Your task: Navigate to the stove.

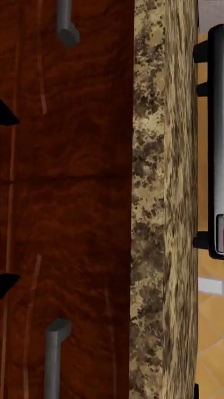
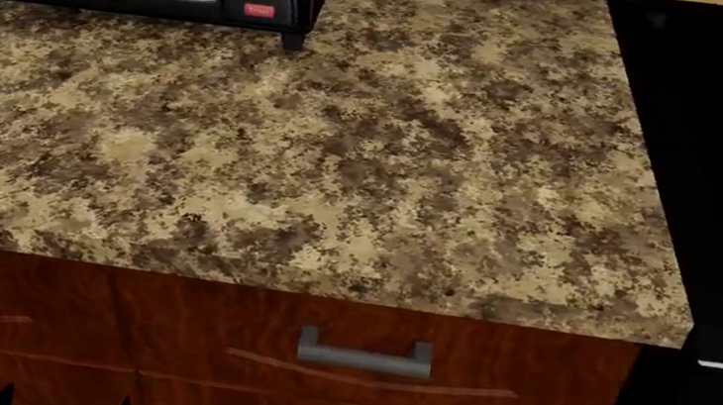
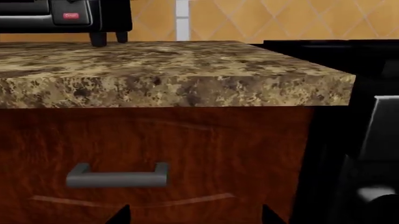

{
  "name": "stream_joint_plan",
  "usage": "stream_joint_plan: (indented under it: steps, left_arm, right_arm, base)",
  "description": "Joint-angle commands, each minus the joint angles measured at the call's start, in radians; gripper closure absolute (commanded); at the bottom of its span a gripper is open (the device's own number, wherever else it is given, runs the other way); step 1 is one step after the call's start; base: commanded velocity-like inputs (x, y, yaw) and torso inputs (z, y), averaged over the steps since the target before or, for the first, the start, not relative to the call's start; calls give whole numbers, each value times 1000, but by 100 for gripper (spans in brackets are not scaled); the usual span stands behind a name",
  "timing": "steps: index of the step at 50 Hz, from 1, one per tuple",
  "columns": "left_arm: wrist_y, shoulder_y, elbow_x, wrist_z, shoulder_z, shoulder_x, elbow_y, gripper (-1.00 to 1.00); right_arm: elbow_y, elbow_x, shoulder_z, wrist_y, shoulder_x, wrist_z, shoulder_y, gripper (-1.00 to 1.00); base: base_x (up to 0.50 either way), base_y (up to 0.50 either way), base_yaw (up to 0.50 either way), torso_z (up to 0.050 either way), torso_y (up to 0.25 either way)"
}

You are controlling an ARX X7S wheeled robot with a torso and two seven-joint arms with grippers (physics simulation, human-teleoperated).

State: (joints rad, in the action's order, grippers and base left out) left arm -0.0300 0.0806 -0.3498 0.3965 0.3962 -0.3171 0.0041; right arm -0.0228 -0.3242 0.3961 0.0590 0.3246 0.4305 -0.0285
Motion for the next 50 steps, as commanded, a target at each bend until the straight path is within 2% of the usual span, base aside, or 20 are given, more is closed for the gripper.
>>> stream_joint_plan:
  steps: [1, 50]
  left_arm:
    - [42, -7, 10, -44, -14, 13, -5, -100]
    - [47, -3, 1, -38, -3, 5, -8, -100]
  right_arm:
    - [1, 21, -25, -5, -17, -19, -2, -100]
    - [5, 14, -15, 1, -10, -10, -6, -100]
  base:
    - [-500, -18, 0, 0, 0]
    - [-500, -18, 0, 0, 0]
